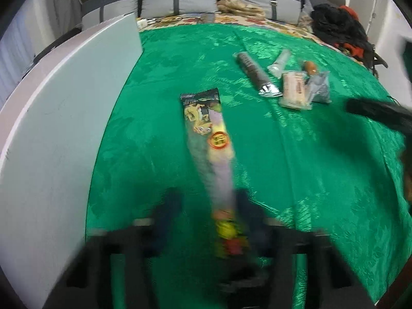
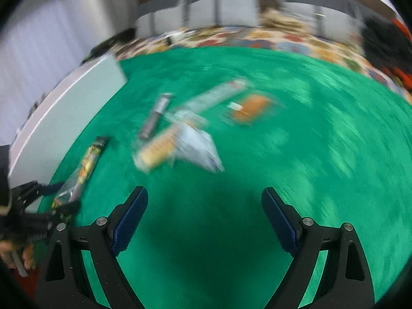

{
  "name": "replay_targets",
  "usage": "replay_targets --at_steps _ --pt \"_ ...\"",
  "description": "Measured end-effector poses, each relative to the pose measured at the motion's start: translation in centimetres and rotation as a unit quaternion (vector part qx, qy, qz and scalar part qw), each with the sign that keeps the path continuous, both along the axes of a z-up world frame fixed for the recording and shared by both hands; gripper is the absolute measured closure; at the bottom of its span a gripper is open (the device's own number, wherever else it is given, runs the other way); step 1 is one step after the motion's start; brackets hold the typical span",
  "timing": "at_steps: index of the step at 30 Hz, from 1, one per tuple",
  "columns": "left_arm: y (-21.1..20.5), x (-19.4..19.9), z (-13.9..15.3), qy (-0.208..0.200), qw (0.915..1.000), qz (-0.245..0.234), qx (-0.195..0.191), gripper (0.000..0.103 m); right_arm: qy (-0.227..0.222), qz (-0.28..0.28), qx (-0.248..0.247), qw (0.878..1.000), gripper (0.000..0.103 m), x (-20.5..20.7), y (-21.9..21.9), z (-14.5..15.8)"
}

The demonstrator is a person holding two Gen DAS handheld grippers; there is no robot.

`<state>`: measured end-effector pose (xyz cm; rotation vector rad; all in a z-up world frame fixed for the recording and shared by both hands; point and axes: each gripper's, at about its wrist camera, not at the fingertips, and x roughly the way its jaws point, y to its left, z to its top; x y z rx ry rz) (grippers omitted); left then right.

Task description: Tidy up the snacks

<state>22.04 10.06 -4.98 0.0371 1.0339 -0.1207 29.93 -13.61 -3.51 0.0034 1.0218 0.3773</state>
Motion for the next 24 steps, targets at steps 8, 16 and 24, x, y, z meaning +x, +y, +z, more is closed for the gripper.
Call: replay_targets --at_steps 8,16,24 --pt "2.6 -1.0 0.1 0.014 0.9962 0.024 -0.082 0.093 0.019 0.017 0.029 0.999 0.063 3.2 1.3 -1.2" --pt "1.7 -5.0 3.5 -0.023 0.9868 0.009 -0.160 0.093 0.031 -0.040 0.101 0.994 0.063 -3.5 -4.0 1.8" --pt "6.8 -8.0 12.4 -0.100 0.9719 0.023 -0.212 0.093 -0.017 0.008 0.160 0.987 0.062 -5.3 3.0 10.3"
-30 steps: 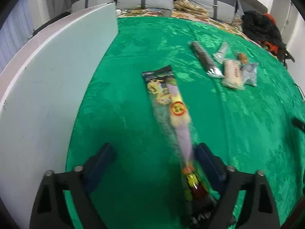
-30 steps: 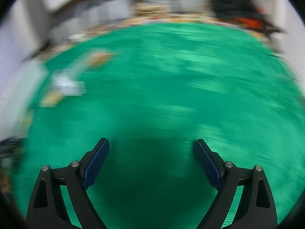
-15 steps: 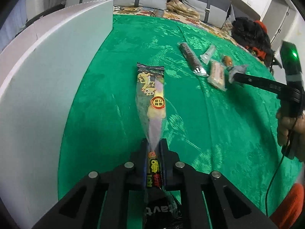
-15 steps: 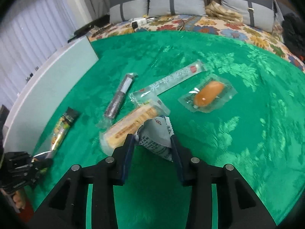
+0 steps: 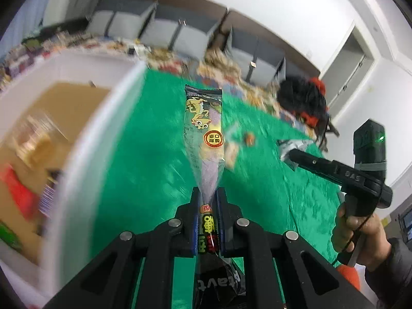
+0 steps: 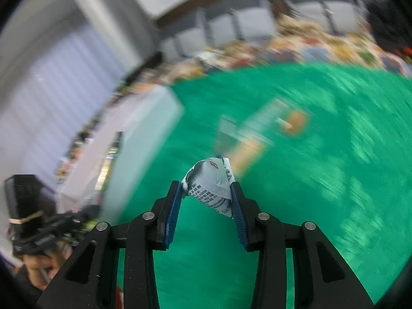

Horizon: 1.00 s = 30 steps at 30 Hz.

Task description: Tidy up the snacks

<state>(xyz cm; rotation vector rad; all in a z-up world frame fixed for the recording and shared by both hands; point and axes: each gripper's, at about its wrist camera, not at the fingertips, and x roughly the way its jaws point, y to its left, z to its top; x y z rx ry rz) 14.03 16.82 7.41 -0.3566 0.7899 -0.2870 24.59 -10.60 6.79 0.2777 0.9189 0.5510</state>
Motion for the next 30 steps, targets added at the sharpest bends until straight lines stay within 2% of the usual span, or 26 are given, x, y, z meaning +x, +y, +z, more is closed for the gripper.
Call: replay_targets --at_steps 4,6,7,9,10,11,12,13,15,16,19,21,22,23,24,27,28,30 --pt "6.9 -0.8 2.8 -0.010 0.9976 0.053 0.044 0.093 -0.022 0.076 0.042 0.996 0.062 0.7 9.2 4.7" --pt "10.8 -1.4 3.0 -0.003 0.9932 0.091 0.072 0.093 -0.023 0.124 0.067 0.990 0.061 0.5 15.0 6.5" --pt "12.7 -1.5 2.7 0.007 0.9903 0.111 0.084 0.092 -0.023 0.141 0.074 0.987 0.057 -0.1 17.3 6.9" --pt "16.1 -1.7 1.4 0.037 0.9810 0.147 0.121 0.079 0.004 0.177 0.090 0.980 0.042 -0.4 22.9 6.8" --pt "17.7 -1.7 0.3 0.063 0.9734 0.166 0.144 0.050 0.019 0.185 0.093 0.978 0.028 -0.4 24.2 6.5" --pt "19.0 -1.8 -0.6 0.085 0.9652 0.185 0.164 0.028 0.039 0.192 0.093 0.976 0.029 -0.5 25.9 5.8" --pt "20.1 -2.1 -1.4 0.101 0.9569 0.204 0.180 0.027 0.048 0.188 0.085 0.977 0.029 -0.7 26.7 5.2" --pt "21.0 -2.7 -1.8 0.103 0.9522 0.217 0.188 0.027 0.050 0.184 0.082 0.978 0.029 -0.7 26.7 4.9" --pt "22.1 -4.3 -2.2 0.097 0.9500 0.233 0.184 0.025 0.043 0.160 0.071 0.984 0.029 -0.6 24.7 3.9" --pt "22.0 -4.8 -2.2 0.091 0.9507 0.237 0.178 0.025 0.031 0.140 0.048 0.988 0.029 -0.5 22.8 3.2" --pt "20.9 -5.7 -1.8 0.071 0.9580 0.235 0.148 0.025 -0.008 0.075 -0.069 0.995 0.026 -0.8 16.0 -0.6" --pt "18.3 -5.8 -0.6 0.048 0.9695 0.207 0.122 0.025 -0.019 0.021 -0.174 0.984 0.026 -1.3 10.3 -4.3" --pt "16.9 -5.5 -0.2 0.037 0.9744 0.190 0.113 0.025 -0.017 0.002 -0.208 0.978 0.026 -1.7 8.2 -5.7" --pt "14.5 -5.2 0.3 0.020 0.9809 0.163 0.104 0.023 -0.009 -0.033 -0.252 0.967 0.027 -2.5 4.0 -7.7" --pt "12.4 -5.2 1.0 0.008 0.9849 0.142 0.099 0.022 0.002 -0.058 -0.271 0.961 0.027 -3.1 0.8 -9.0" --pt "5.2 -4.0 1.5 -0.029 0.9937 0.067 0.086 0.005 0.020 -0.129 -0.293 0.947 0.027 -5.0 -7.2 -10.7" --pt "3.1 -3.4 1.4 -0.034 0.9947 0.047 0.085 0.000 0.022 -0.157 -0.296 0.942 0.027 -5.5 -9.8 -10.9" --pt "-2.0 -1.4 -0.2 -0.019 0.9952 0.008 0.096 0.000 0.025 -0.195 -0.294 0.935 0.026 -6.1 -13.3 -10.7"
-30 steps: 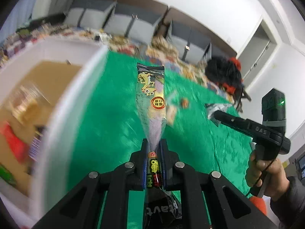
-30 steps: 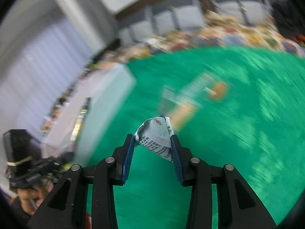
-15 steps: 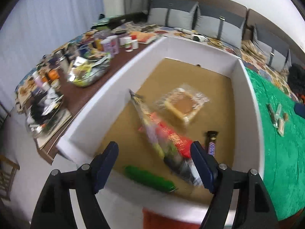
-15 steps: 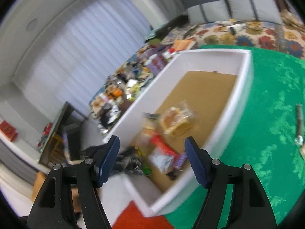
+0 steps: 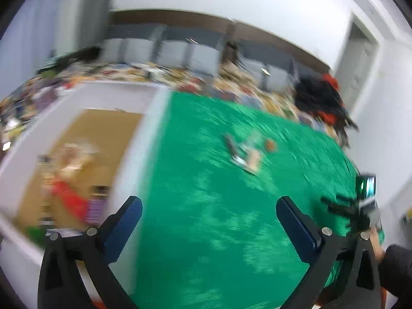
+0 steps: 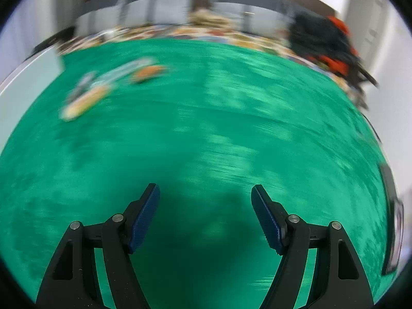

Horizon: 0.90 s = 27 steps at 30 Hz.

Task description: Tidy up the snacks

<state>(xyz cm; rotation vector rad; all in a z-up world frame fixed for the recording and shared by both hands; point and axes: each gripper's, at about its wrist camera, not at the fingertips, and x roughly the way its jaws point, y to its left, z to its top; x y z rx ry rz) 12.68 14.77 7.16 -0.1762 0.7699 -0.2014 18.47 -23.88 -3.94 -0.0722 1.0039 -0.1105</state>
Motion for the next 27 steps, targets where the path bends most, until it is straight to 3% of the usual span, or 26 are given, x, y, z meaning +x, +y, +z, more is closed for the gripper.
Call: replay_targets --at_steps 5,12,17,27 --pt "-7.6 5.7 -6.2 0.066 0.9959 -0.029 0.055 0.000 -0.004 -0.053 0.009 0.999 0.027 -0.3 -4.4 -0.9" --pt "-9.4 11.9 -11.9 0.100 0.9891 -0.009 0.108 0.000 -0.007 -0.072 0.037 0.997 0.021 -0.1 -5.7 -1.1" --pt "-8.9 12.2 -13.7 0.083 0.9895 0.007 0.119 0.000 -0.006 -0.081 0.035 0.996 0.016 -1.0 -6.0 -1.4" --pt "-8.9 12.4 -14.0 0.081 0.9902 0.008 0.113 0.000 -0.005 -0.089 0.030 0.996 0.013 -0.9 -6.1 -1.4"
